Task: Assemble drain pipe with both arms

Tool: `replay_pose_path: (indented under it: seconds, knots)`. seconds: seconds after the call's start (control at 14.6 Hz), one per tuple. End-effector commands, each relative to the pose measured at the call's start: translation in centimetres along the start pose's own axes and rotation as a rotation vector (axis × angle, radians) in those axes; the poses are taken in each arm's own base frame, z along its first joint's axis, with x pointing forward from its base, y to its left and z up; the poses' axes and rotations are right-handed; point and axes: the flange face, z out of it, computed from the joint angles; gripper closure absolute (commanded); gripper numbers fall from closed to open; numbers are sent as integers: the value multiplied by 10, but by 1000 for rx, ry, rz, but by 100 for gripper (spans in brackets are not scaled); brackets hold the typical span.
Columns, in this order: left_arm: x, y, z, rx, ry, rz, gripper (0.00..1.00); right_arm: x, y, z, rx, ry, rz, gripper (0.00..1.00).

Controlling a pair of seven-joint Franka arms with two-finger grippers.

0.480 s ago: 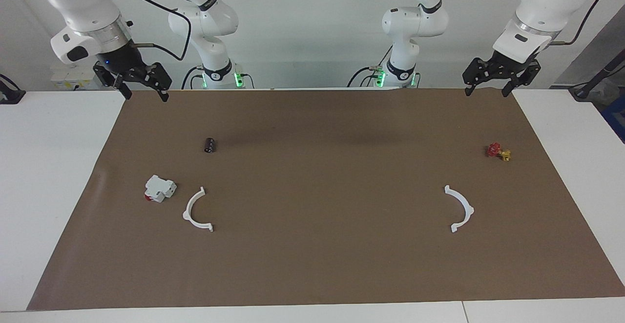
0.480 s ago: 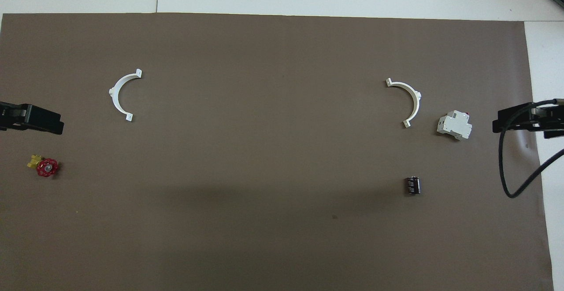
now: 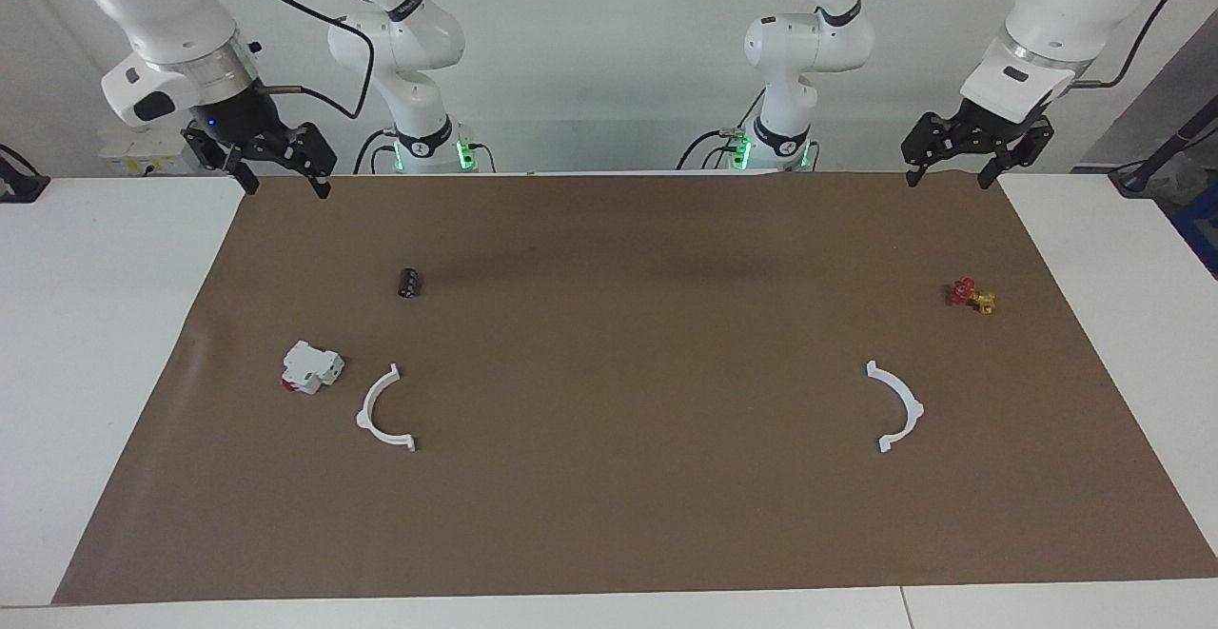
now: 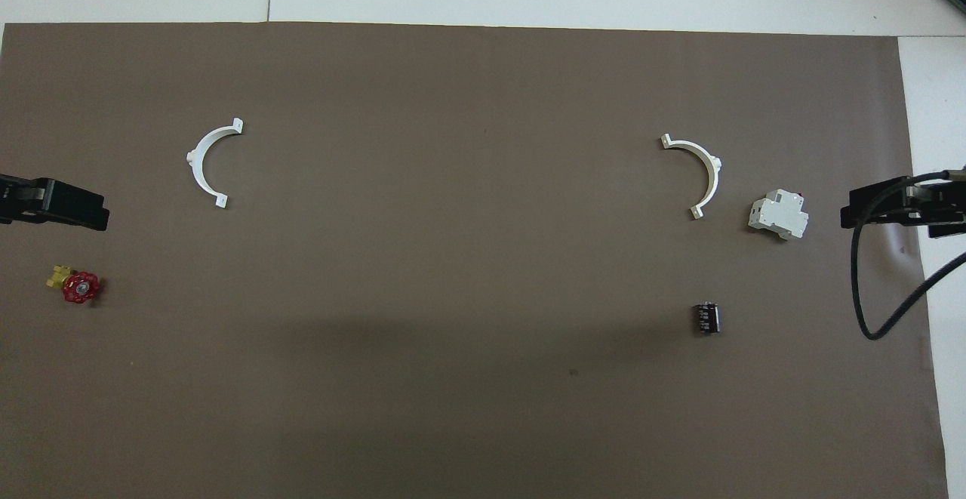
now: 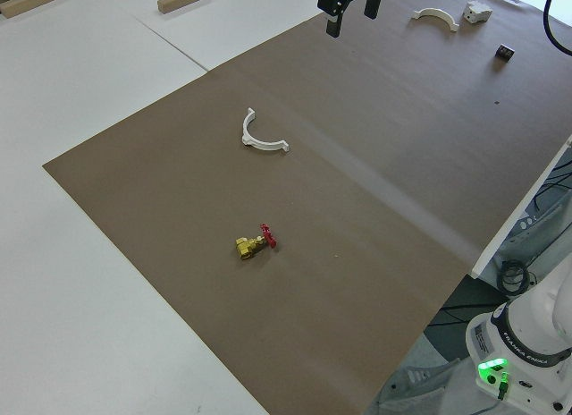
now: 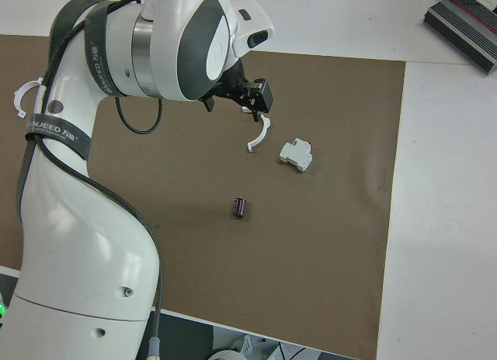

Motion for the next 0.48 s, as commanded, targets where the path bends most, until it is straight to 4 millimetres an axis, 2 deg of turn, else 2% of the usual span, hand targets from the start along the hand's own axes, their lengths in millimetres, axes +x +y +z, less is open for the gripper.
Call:
replay_pose_path:
  seconds: [0.0,0.14,0.41]
  knots:
    - [-10,0,-2,-10,-3,-7,0,9,-1,22,-10,49,-56,0]
    - [-10,0,-2,-10,-3,-7,0,29,-4,58,-14,88,-147,0]
    - [-10,0,-2,-10,-3,-7,0,90,-18,151,-32,133,-231,0]
